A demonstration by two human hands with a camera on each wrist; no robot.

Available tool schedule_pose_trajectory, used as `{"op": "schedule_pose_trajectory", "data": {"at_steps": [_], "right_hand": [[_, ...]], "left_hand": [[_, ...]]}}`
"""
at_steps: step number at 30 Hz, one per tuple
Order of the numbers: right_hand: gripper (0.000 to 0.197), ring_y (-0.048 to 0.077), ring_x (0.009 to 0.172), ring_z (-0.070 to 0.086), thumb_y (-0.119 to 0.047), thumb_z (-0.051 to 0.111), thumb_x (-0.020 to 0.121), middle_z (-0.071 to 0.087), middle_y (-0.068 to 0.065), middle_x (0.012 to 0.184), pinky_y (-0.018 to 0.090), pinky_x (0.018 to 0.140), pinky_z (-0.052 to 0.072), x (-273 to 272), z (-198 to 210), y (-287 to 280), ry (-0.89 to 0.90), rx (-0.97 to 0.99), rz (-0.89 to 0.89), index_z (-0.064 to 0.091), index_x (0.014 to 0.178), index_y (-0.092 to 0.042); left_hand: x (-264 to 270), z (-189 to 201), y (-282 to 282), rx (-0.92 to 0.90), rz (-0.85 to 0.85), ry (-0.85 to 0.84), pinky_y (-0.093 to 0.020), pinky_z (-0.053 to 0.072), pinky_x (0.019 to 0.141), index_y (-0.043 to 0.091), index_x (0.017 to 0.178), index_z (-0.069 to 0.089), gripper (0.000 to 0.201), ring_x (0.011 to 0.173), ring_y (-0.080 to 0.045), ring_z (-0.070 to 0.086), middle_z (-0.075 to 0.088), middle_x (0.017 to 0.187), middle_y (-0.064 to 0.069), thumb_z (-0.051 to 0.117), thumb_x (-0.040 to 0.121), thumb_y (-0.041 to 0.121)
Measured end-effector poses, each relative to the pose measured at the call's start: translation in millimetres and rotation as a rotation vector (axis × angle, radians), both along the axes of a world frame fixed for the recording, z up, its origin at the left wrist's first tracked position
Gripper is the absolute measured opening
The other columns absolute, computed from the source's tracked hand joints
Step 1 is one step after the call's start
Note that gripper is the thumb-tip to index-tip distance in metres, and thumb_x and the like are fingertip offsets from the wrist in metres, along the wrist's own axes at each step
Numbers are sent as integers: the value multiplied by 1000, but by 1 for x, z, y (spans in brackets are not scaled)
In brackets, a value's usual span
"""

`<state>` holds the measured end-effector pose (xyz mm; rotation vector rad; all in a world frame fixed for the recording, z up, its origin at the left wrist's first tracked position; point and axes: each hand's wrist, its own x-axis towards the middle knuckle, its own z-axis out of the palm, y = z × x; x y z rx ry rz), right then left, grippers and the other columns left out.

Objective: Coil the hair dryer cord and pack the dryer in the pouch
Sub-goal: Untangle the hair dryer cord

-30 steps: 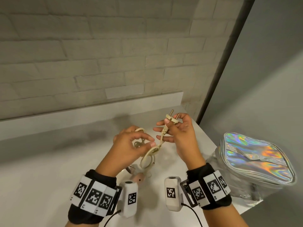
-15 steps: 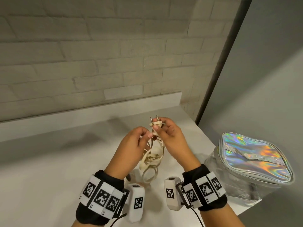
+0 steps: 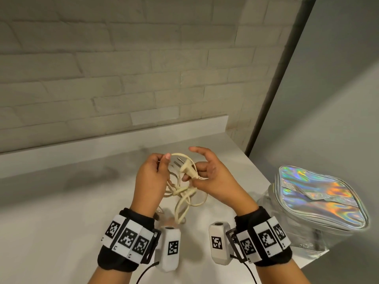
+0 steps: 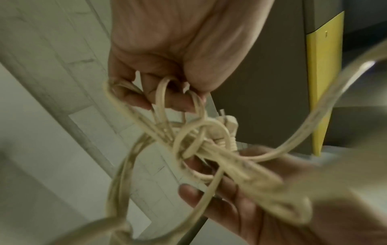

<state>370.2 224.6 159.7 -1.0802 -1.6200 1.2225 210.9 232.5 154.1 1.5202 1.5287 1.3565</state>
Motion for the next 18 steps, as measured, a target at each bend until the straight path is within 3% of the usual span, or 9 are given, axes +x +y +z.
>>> {"op": "schedule_pose_trajectory", "data": {"at_steps": [3, 6, 9, 12, 13, 16, 18], "right_hand": [[54, 18, 79, 69, 7, 58, 79, 72, 6, 87, 37, 71, 56, 2, -8, 4, -148, 76, -97, 55, 115, -34], [31, 20, 80, 67, -12, 52, 88, 71, 2, 93, 43, 74, 55, 10, -9, 6, -313, 283, -245, 55, 113, -30], [14, 13, 72, 67, -22, 50, 92, 72, -3, 91, 37, 68, 54, 20, -2, 7, -43, 278, -436, 46, 103, -31], [11, 9, 55, 54, -10, 52, 90, 70, 4, 80, 29, 56, 44, 29, 1, 13, 131, 197, -504, 43, 96, -13], [12, 12, 53, 53, -4, 54, 88, 68, 8, 79, 29, 52, 45, 30, -1, 15, 215, 122, -484, 44, 94, -9], [15, 19, 55, 60, 7, 56, 83, 57, 12, 74, 28, 54, 55, 28, -3, 15, 483, -39, -397, 50, 85, -6], [13, 18, 55, 62, 4, 59, 80, 57, 9, 68, 28, 56, 56, 25, -4, 14, 609, -77, -354, 52, 81, -7]], "left_hand": [[-3, -2, 1, -47, 2, -73, -31, 48, 53, 15, 84, 56, 21, 39, -6, 52, 53, 50, 1, 44, 94, 29], [-13, -4, 3, -101, 28, -159, -21, 47, 43, 10, 89, 54, 20, 36, -6, 55, 56, 58, -3, 43, 95, 26], [-25, -7, 5, -170, 34, -289, -23, 50, 37, 5, 90, 51, 17, 37, -7, 55, 54, 69, -7, 46, 94, 20], [-27, -6, 4, -176, 34, -407, -25, 53, 39, 5, 99, 49, 10, 54, -13, 55, 51, 80, -10, 53, 89, 8], [-26, -6, 4, -160, 37, -424, -27, 55, 42, 9, 101, 46, 18, 60, -16, 56, 51, 85, -10, 54, 87, 2], [-27, -9, 5, -111, 63, -339, -33, 59, 52, 22, 112, 39, 50, 73, -22, 58, 44, 106, -6, 58, 78, -10], [-28, -11, 6, -117, 40, -209, -27, 58, 53, 25, 109, 48, 49, 74, -22, 57, 36, 119, -3, 55, 77, -12]]}}
